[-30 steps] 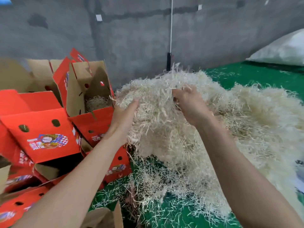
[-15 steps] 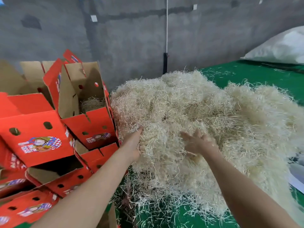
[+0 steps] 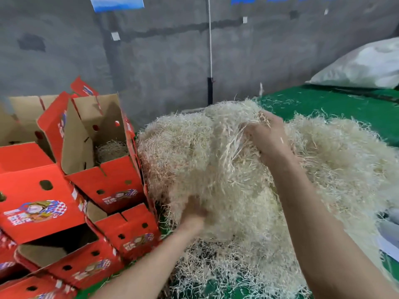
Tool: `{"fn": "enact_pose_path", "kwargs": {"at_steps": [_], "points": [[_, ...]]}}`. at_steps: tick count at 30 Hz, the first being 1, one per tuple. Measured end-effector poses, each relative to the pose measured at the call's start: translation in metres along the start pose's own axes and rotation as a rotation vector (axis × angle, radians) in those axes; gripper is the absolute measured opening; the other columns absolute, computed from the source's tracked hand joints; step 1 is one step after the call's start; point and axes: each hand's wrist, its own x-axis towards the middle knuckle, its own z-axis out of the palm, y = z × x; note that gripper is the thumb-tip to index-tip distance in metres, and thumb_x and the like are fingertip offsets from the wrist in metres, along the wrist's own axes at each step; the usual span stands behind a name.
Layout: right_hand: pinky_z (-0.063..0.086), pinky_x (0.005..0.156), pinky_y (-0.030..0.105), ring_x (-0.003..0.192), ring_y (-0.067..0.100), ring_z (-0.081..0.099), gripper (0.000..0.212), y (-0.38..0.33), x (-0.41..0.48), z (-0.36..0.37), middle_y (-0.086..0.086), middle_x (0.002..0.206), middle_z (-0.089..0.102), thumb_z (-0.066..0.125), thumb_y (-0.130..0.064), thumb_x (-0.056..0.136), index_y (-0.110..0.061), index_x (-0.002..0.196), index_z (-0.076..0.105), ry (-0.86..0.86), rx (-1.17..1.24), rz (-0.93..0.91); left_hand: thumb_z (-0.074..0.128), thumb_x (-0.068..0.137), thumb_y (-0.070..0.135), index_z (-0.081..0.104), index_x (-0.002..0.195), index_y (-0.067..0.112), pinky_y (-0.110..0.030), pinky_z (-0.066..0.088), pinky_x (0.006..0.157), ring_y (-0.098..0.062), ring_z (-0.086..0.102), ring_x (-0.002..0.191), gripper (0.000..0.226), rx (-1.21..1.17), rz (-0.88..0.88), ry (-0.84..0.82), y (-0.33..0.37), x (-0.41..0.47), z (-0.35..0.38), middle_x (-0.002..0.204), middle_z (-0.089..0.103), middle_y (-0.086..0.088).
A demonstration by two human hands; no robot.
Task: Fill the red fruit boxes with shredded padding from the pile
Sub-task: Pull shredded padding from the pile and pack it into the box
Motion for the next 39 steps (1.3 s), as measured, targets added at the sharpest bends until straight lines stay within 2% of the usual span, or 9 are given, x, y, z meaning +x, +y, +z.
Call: {"fn": "enact_pose_path", "kwargs": {"at_steps": [4, 7, 9, 14, 19, 26, 31, 35, 39], "points": [[0.045, 0.042, 0.018, 0.051, 0.002, 0.058, 0.029, 0.0, 0.005, 0.028, 0.0, 0.081, 0.069, 0.054, 0.006, 0.078, -0.021, 0.085, 0.062, -0.083, -0.358, -0.198, 0.044, 0.095, 0.022, 0.032, 0.14, 0.005, -0.029, 0.045, 0.095, -0.025, 0.054, 0.114, 0.049, 0.484, 0.169, -0.362, -0.022, -0.011, 0.032, 0.127, 0.052, -0.011], [0.054, 0.063, 0.025, 0.072, 0.017, 0.063, 0.037, 0.032, 0.013, 0.03, 0.011, 0.113, 0.064, 0.054, 0.006, 0.081, -0.006, 0.116, 0.059, -0.148, -0.739, -0.155, 0.048, 0.093, 0.023, 0.057, 0.106, 0.013, -0.018, 0.046, 0.063, -0.005, 0.053, 0.068, 0.02, 0.347, 0.128, -0.269, -0.012, -0.009, 0.003, 0.085, 0.056, 0.003], [0.049, 0.067, 0.02, 0.079, 0.019, 0.063, 0.037, 0.049, 0.014, 0.024, 0.011, 0.11, 0.066, 0.055, 0.001, 0.084, -0.008, 0.119, 0.059, -0.158, -0.883, -0.137, 0.058, 0.085, 0.033, 0.056, 0.09, 0.017, -0.027, 0.046, 0.077, -0.013, 0.055, 0.08, 0.017, 0.193, 0.155, 0.031, -0.01, -0.006, -0.023, 0.086, 0.054, 0.003], [0.051, 0.059, 0.024, 0.072, 0.022, 0.06, 0.015, 0.027, 0.002, 0.044, 0.005, 0.074, 0.064, 0.057, 0.002, 0.079, -0.012, 0.076, 0.061, -0.186, -0.829, -0.314, 0.077, 0.044, 0.069, -0.025, 0.14, 0.04, -0.031, 0.008, 0.11, -0.003, 0.0, 0.138, 0.143, -0.207, 0.325, -0.097, 0.031, -0.016, -0.053, 0.15, -0.017, 0.02], [0.051, 0.068, 0.028, 0.07, 0.013, 0.058, 0.025, -0.009, -0.017, 0.063, 0.002, 0.083, 0.062, 0.06, 0.002, 0.081, -0.007, 0.105, 0.065, -0.573, -0.364, -0.2, 0.057, 0.089, 0.008, 0.064, 0.087, 0.002, -0.017, 0.047, 0.052, -0.018, 0.06, 0.07, 0.009, -0.368, 0.013, -0.013, 0.041, 0.0, -0.057, 0.084, 0.063, -0.004], [0.034, 0.101, 0.039, 0.131, 0.013, 0.035, 0.094, 0.017, 0.023, -0.004, -0.007, 0.146, 0.033, 0.077, -0.05, 0.056, -0.051, 0.137, 0.029, -0.716, -0.366, -0.049, 0.037, 0.089, -0.005, 0.058, 0.071, 0.004, -0.017, 0.044, 0.04, -0.016, 0.056, 0.039, 0.029, -1.069, -0.039, -0.157, 0.018, 0.003, -0.092, 0.048, 0.059, -0.005], [0.014, 0.096, 0.027, 0.142, 0.021, 0.005, 0.117, 0.066, 0.014, 0.011, -0.001, 0.156, -0.002, 0.072, -0.056, 0.063, -0.03, 0.147, -0.004, -0.874, -0.462, 0.112, 0.051, 0.081, 0.011, 0.069, 0.051, 0.011, -0.019, 0.047, 0.048, -0.015, 0.06, 0.047, 0.035, -1.17, 0.079, -0.297, 0.021, -0.004, -0.109, 0.053, 0.06, -0.002], [0.013, 0.1, 0.022, 0.14, 0.026, 0.017, 0.114, 0.085, 0.01, 0.022, 0.009, 0.154, 0.011, 0.055, -0.073, 0.066, -0.007, 0.147, 0.01, -0.94, -0.801, 0.218, 0.066, 0.057, 0.03, 0.073, 0.056, 0.012, -0.022, 0.052, 0.059, -0.012, 0.066, 0.057, 0.019, -1.175, 0.084, -0.262, 0.024, -0.01, -0.117, 0.064, 0.069, -0.003], [0.027, 0.109, 0.035, 0.133, 0.028, 0.036, 0.06, 0.103, 0.016, 0.008, 0.015, 0.146, 0.036, 0.045, -0.055, 0.09, -0.01, 0.13, 0.051, -0.805, -1.127, 0.232, 0.043, 0.093, 0.011, 0.05, 0.057, 0.011, -0.007, 0.039, 0.045, 0.001, 0.05, 0.034, 0.037, -1.142, 0.003, -0.045, 0.008, 0.001, -0.117, 0.046, 0.052, -0.005]]}}
